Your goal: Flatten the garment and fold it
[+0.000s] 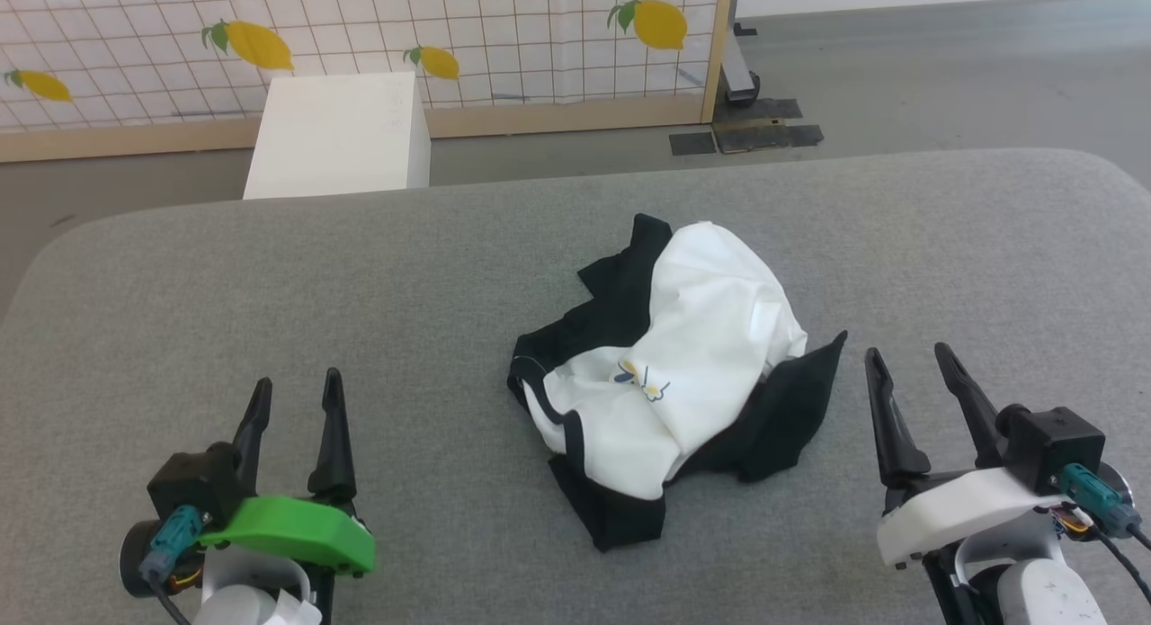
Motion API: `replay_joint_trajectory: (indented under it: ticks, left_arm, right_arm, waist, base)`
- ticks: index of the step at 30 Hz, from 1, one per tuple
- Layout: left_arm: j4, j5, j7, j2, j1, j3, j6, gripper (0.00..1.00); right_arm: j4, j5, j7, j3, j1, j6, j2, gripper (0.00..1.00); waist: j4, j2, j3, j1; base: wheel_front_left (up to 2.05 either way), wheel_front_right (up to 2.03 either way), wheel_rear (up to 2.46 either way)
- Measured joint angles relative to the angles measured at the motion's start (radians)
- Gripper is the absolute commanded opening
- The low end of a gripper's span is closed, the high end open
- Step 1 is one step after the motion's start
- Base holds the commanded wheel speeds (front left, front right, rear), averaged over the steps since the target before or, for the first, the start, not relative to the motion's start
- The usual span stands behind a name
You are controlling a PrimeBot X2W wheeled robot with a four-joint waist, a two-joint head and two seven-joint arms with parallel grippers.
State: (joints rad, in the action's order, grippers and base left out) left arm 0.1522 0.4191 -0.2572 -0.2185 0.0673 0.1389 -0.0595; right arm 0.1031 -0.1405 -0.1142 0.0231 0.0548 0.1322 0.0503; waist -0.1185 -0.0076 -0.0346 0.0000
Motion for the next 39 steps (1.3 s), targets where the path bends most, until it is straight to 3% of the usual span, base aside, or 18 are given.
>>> replay_joint_trajectory:
  ticks: [6,11,19,31,36,37,38,39]
  left_arm:
    - [0.033,-0.018,0.002,0.016,0.019,0.016,0.040,1.00]
    - [0.121,-0.031,0.072,0.030,0.172,0.076,0.075,1.00]
    - [0.383,-0.016,0.316,0.065,0.427,0.148,0.129,1.00]
    - [0.704,-0.032,0.676,0.070,0.631,0.208,0.077,1.00]
    - [0.764,-0.032,0.786,0.070,0.680,0.235,0.085,1.00]
    - [0.774,-0.031,0.808,0.071,0.685,0.236,0.089,0.83]
    - [0.777,-0.031,0.819,0.071,0.689,0.238,0.093,0.10]
    - [0.774,-0.031,0.818,0.071,0.690,0.239,0.097,0.00]
  right_arm:
    - [-0.002,-0.003,0.001,-0.016,0.001,0.000,0.000,1.00]
    - [-0.001,-0.010,0.001,-0.024,0.002,0.000,0.000,1.00]
    - [0.012,-0.018,-0.004,-0.050,0.023,0.000,0.000,1.00]
    - [0.040,-0.037,-0.029,-0.068,0.040,0.000,0.000,1.00]
    - [0.050,-0.039,-0.036,-0.071,0.048,0.000,0.000,1.00]
    - [0.053,-0.039,-0.036,-0.071,0.048,0.000,0.000,1.00]
    - [0.054,-0.039,-0.036,-0.071,0.048,0.000,0.000,1.00]
    - [0.056,-0.039,-0.036,-0.070,0.048,0.000,0.000,1.00]
  waist:
    - [-0.013,0.0000,-0.018,0.0000]
    - [-0.034,0.0000,-0.035,0.0000]
    - [-0.087,0.0000,-0.070,0.0000]
    - [-0.168,0.0000,-0.119,0.0000]
    - [-0.182,0.0000,-0.133,0.0000]
    - [-0.181,0.0000,-0.133,0.0000]
    - [-0.180,0.0000,-0.132,0.0000]
    - [-0.178,0.0000,-0.131,0.0000]
  base:
    - [0.00,0.00,0.00]
    - [0.00,0.00,0.00]
    - [0.00,0.00,0.00]
    - [0.00,0.00,0.00]
    - [0.00,0.00,0.00]
    - [0.00,0.00,0.00]
    - [0.00,0.00,0.00]
    - [0.00,0.00,0.00]
